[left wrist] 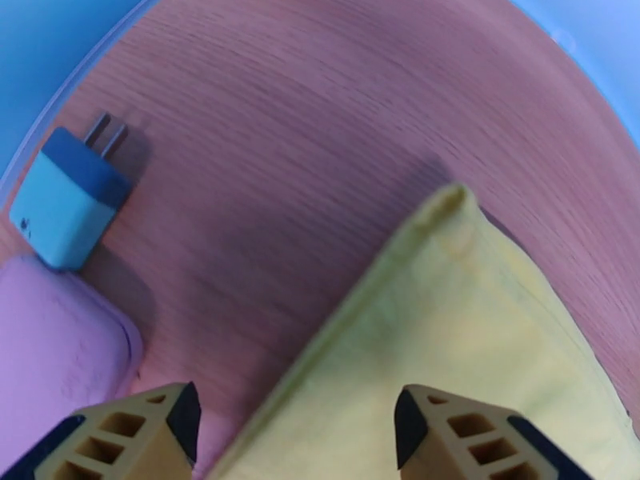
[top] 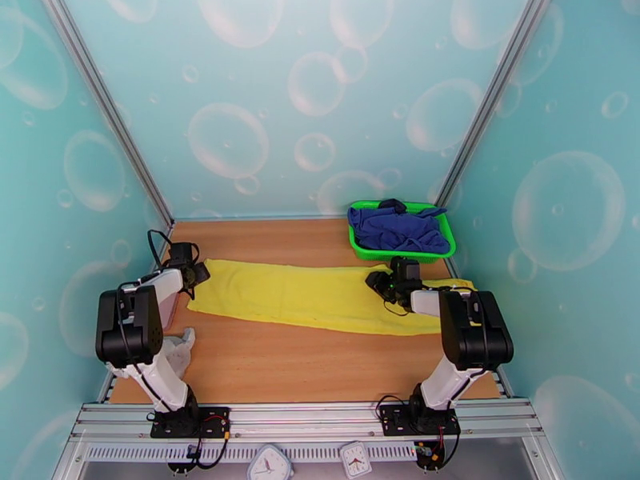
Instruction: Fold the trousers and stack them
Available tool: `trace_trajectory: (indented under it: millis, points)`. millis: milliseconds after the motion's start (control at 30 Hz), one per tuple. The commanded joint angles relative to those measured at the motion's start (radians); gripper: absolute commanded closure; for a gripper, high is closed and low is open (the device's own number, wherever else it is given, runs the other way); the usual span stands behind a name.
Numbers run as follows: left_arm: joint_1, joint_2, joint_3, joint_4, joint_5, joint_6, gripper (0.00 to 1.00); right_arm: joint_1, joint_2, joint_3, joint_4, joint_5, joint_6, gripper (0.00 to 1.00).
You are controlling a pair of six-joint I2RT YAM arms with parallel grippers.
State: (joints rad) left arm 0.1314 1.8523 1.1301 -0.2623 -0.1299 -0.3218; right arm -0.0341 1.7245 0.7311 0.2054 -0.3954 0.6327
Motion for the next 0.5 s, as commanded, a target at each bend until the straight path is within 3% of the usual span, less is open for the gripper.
trace_trajectory:
  millis: [0, 333, 400, 467]
  points:
    - [-0.001, 0.057, 0.062, -0.067, 0.101, 0.099, 0.31, 0.021, 0.013, -0.015, -0.065, 0.004, -0.029, 0.55]
    - [-0.013, 0.134, 0.071, -0.074, 0.163, 0.094, 0.35, 0.030, 0.035, -0.015, -0.029, -0.021, -0.025, 0.55]
    - [-0.020, 0.138, 0.051, -0.066, 0.192, 0.089, 0.43, 0.030, 0.028, -0.018, -0.025, -0.017, -0.025, 0.55]
    - [-0.024, 0.140, 0.032, -0.062, 0.208, 0.081, 0.58, 0.030, 0.026, -0.019, -0.021, -0.021, -0.025, 0.55]
